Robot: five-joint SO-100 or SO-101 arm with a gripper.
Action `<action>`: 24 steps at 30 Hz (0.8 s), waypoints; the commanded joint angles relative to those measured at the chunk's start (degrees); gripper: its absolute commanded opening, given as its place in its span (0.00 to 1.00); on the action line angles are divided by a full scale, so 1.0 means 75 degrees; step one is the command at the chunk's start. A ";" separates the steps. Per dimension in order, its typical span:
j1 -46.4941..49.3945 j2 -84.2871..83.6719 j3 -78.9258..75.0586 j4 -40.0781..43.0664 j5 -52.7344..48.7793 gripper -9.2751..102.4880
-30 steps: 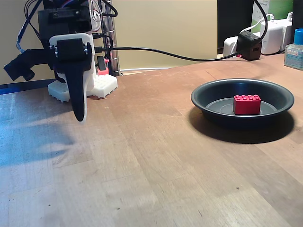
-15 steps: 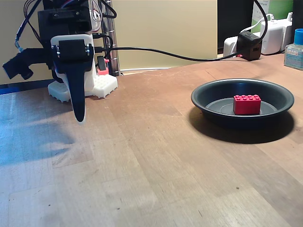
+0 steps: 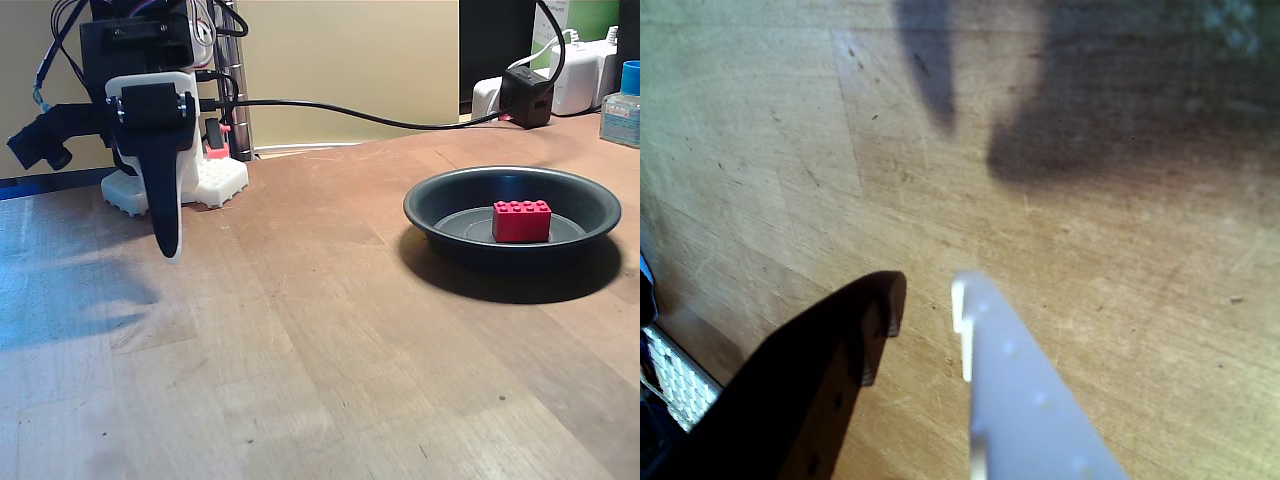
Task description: Grasp a lego block and put it in the bin.
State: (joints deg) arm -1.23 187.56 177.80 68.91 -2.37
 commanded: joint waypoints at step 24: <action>0.0246 0.0246 0.0398 -0.0023 -0.0047 0.08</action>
State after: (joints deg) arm 0.79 187.56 177.80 68.91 -2.37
